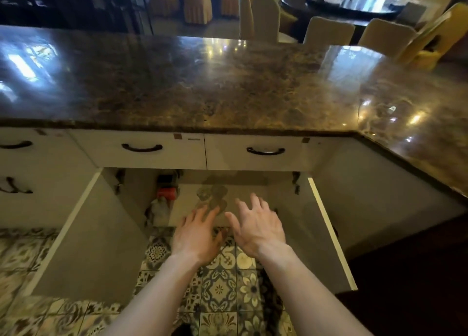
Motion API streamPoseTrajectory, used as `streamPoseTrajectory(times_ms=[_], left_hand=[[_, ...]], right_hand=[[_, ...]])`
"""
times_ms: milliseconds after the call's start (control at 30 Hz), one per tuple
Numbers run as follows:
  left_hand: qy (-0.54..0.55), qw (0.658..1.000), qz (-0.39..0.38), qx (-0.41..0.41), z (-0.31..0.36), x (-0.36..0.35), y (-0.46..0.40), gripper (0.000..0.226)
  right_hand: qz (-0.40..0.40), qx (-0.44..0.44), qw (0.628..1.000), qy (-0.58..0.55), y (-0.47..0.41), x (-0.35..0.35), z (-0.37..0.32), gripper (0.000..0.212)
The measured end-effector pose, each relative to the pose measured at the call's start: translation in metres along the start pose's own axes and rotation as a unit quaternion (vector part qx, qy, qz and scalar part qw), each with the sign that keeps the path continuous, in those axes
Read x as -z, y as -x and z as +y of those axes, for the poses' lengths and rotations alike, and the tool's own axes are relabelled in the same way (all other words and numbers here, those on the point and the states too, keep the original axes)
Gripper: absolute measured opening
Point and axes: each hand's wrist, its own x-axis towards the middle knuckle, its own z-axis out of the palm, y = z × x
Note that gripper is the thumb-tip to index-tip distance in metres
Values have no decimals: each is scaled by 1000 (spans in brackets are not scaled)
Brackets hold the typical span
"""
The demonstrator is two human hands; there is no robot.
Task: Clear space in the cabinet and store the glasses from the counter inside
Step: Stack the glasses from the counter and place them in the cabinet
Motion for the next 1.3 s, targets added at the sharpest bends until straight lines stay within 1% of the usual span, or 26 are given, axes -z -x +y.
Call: streamPoseTrajectory(times_ms=[100,300,433,500,567,633,700,733,767,833,900,967,1033,1100,1167,1233,1300], left_hand=[[-23,1000,-7,-3,-1,-3,13,69],[-18,1000,10,-17,-27,-17,20,68],[-6,1000,17,-10,-72,-34,21,66],[-6,1000,20,0,-109,-39,21,66],[-14,998,56,13,-161,-41,21,64],[-47,990,121,49,-221,-42,21,64],[-95,977,152,118,-282,-43,20,72],[-93,969,158,167,-311,-46,20,77],[-58,962,160,214,-338,-53,24,82],[27,945,152,288,-382,-70,36,93],[47,933,141,327,-403,-86,52,100],[56,924,148,349,-402,-96,62,105],[60,912,161,373,-379,-97,61,104],[30,915,148,374,-352,-96,58,103],[27,921,137,363,-316,-96,57,106],[54,926,119,353,-277,-95,51,109],[104,932,113,328,-244,-99,43,111]], right_hand=[[11,3,1000,-15,13,-5,-4,64],[7,6,999,-41,22,-31,-23,63],[-1,4,999,-37,14,-60,-21,62],[5,-23,999,-38,6,-73,-6,61],[33,-60,998,-17,-5,-83,23,59],[57,-112,991,35,-14,-93,63,62],[74,-181,975,105,-16,-99,109,69],[84,-222,963,131,-16,-105,130,72],[91,-268,949,140,-13,-111,150,75],[91,-368,922,81,-5,-126,178,84],[81,-438,895,9,6,-141,192,92],[83,-441,893,3,15,-151,195,96],[86,-434,897,5,17,-150,185,95],[81,-436,896,9,14,-149,165,97],[79,-431,899,6,10,-152,137,101],[68,-424,903,-2,5,-157,104,104],[73,-403,912,-14,-3,-162,73,105]])
